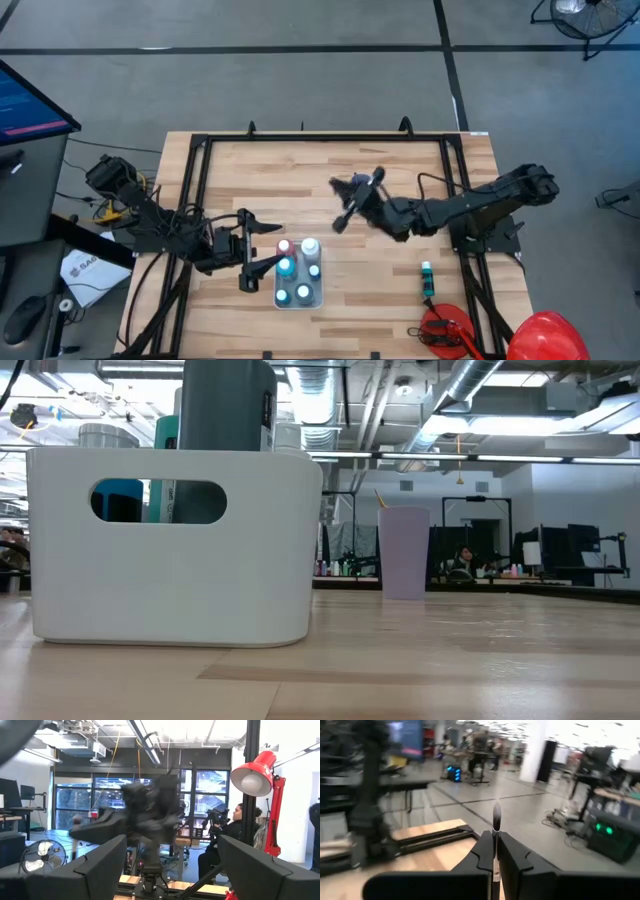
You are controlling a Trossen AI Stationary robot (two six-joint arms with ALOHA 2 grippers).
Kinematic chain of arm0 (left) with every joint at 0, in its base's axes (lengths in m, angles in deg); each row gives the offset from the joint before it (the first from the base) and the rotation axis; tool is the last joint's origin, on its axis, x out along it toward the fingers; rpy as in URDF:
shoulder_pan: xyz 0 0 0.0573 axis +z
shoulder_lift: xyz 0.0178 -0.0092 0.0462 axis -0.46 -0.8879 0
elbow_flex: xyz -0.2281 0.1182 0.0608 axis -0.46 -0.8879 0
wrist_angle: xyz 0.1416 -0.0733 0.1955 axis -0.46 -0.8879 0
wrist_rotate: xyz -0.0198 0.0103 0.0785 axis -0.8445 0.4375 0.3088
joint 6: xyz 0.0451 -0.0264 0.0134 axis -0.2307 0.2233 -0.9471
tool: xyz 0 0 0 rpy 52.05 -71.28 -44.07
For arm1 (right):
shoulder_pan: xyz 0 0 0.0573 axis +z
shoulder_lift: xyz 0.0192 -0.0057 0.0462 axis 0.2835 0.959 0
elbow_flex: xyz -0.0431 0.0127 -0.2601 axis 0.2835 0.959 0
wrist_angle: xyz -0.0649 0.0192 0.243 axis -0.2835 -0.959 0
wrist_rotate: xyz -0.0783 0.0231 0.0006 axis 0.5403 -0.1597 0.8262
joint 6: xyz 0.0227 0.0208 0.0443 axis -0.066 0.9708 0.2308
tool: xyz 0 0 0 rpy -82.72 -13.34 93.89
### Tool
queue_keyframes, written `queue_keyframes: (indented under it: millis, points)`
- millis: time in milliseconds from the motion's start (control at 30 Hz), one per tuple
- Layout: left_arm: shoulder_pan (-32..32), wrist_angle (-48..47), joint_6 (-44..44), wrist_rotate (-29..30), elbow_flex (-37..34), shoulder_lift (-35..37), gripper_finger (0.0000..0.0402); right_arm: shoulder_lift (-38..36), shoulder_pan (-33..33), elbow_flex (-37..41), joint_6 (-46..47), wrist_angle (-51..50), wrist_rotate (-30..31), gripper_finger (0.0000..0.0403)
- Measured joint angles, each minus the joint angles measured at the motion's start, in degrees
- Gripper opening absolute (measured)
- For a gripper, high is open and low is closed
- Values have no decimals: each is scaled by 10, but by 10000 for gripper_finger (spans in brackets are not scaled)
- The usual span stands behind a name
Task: Pick & Place Paint Supplies
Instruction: Put the silver paint brush into the violet cup
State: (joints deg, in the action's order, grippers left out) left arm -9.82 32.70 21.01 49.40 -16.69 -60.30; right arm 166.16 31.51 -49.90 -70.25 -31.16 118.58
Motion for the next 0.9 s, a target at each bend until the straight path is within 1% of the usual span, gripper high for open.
queue_keyframes:
  millis: [100,233,267,367,467,567,700,900]
  points:
    - [0,-3,0,0,0,0,305,-36,-24,98,13,74,2,0]
    - [0,-4,0,0,0,0,305,-89,-47,206,13,197,3,0]
    - [3,-4,0,0,0,0,305,-98,-51,227,13,216,2,0]
    - [7,-5,0,0,0,0,305,-116,-64,279,26,229,2,0]
    - [10,-5,0,0,0,0,305,-124,-73,310,41,236,3,0]
    - [13,-7,0,0,0,0,304,-115,-77,325,54,232,8,0]
    - [13,-8,0,0,0,0,303,-93,-82,328,58,231,13,0]
    - [13,-8,0,0,0,0,303,-49,-89,328,94,230,14,4]
